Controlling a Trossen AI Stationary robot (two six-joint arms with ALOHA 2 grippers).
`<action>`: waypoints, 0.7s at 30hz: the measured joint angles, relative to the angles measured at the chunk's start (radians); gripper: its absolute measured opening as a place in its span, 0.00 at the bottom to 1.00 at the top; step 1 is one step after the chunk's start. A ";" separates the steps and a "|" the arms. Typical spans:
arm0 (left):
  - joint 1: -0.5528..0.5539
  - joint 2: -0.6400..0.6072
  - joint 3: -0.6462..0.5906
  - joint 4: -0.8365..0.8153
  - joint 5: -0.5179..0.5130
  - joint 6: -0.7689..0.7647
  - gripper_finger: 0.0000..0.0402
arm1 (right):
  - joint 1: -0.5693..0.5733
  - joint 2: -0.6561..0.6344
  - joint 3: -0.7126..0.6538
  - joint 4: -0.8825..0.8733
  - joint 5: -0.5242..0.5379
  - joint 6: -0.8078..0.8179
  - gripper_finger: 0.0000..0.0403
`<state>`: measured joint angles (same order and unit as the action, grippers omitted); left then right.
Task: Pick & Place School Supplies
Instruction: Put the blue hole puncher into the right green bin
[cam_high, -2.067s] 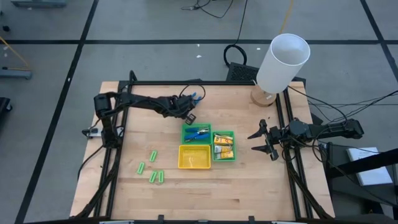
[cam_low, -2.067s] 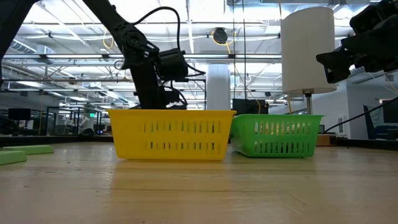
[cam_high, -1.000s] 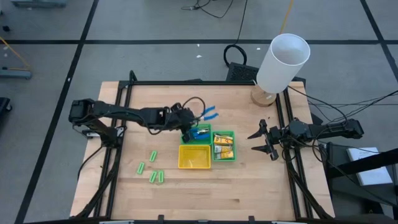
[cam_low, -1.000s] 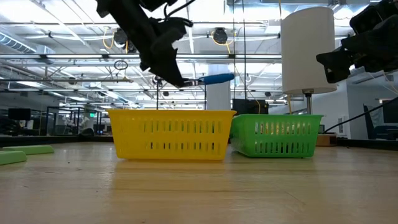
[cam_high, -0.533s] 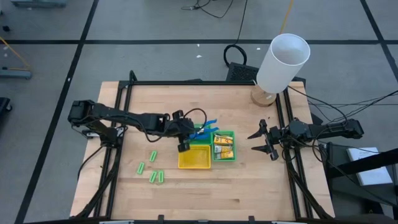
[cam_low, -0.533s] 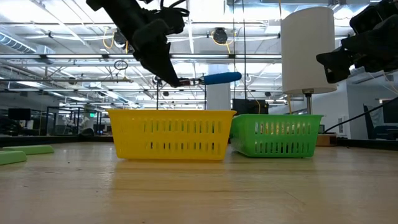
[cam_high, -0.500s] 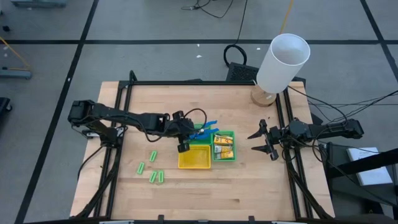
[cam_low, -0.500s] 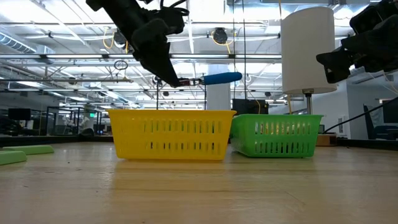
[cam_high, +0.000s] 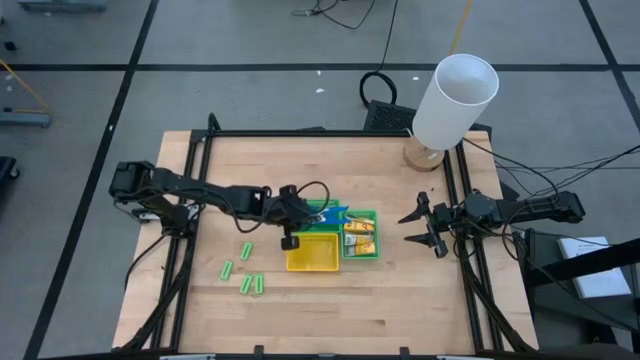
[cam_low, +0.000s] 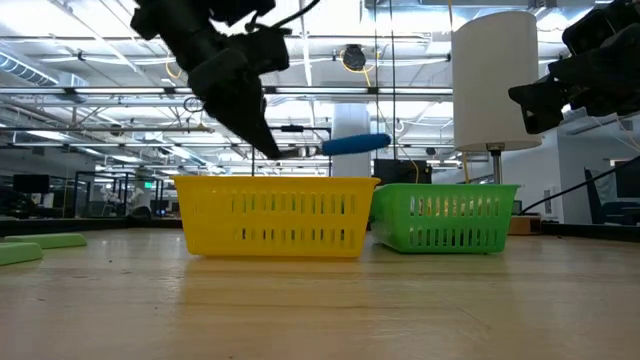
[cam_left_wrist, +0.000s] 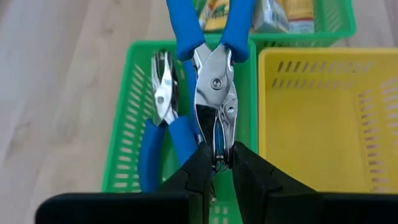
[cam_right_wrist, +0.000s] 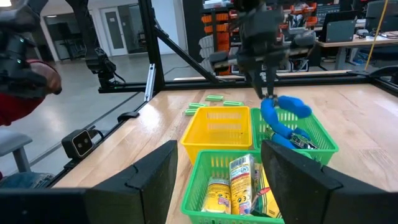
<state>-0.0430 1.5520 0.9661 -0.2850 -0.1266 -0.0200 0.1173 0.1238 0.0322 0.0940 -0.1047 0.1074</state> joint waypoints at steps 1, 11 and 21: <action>0.003 0.000 -0.017 0.020 0.005 0.000 0.12 | 0.000 0.000 0.000 0.000 0.000 0.000 0.56; 0.029 0.000 -0.097 0.120 0.059 0.009 0.12 | 0.000 0.000 0.000 0.000 0.000 0.000 0.56; 0.056 0.000 -0.124 0.124 0.082 -0.023 0.12 | 0.000 0.000 0.000 0.000 0.000 0.000 0.56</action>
<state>0.0126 1.5520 0.8416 -0.1608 -0.0444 -0.0432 0.1171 0.1234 0.0319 0.0940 -0.1049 0.1075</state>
